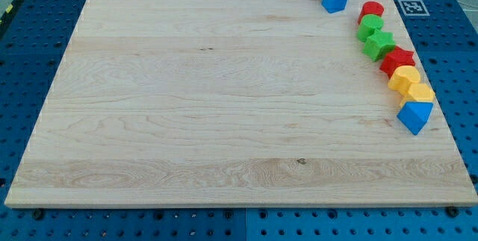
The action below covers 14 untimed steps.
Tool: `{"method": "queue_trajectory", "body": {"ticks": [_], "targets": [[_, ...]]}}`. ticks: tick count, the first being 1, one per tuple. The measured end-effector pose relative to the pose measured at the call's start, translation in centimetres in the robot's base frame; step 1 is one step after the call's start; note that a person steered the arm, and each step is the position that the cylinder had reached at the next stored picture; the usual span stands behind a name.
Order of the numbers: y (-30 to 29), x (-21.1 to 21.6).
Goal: Push the blue cube close top of the red circle
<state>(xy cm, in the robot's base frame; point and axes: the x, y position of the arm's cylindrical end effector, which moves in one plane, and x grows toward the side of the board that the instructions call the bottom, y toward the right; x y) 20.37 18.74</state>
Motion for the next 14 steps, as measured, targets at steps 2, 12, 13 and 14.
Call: {"method": "queue_trajectory", "body": {"ticks": [2, 12, 13, 14], "targets": [[1.5, 0.0], [-2.0, 3.5], [-3.7, 0.7], [-3.4, -1.2]]}}
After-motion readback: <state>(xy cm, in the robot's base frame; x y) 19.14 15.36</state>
